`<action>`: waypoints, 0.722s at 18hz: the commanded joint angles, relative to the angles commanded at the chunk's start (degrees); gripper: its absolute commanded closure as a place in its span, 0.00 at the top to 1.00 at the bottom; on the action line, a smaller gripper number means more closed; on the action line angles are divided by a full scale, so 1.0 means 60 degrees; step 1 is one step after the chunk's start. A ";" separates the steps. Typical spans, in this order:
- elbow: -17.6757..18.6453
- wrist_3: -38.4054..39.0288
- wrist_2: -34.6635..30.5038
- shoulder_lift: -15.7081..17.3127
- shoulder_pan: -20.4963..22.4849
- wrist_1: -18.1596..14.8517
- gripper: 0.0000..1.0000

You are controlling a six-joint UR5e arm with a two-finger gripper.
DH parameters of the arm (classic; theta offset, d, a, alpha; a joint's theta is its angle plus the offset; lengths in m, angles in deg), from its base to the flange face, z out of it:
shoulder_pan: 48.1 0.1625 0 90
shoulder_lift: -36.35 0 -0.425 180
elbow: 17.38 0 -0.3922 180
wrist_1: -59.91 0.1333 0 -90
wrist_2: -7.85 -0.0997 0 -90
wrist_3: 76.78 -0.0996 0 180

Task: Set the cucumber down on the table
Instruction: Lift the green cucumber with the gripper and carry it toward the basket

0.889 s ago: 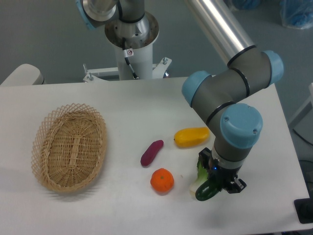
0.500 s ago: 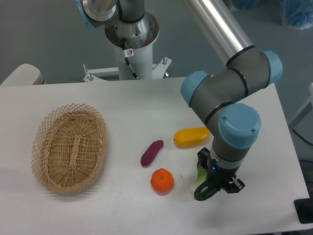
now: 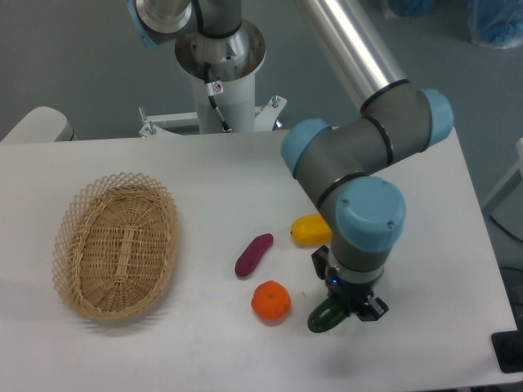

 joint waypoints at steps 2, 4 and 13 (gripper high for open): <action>0.0293 0.0045 0.0000 0.0162 -0.0175 0.0000 0.16; 0.0470 0.0161 -0.0029 0.0235 -0.0249 -0.0015 0.16; 0.1568 0.0994 -0.0204 0.0719 -0.0936 -0.0059 0.19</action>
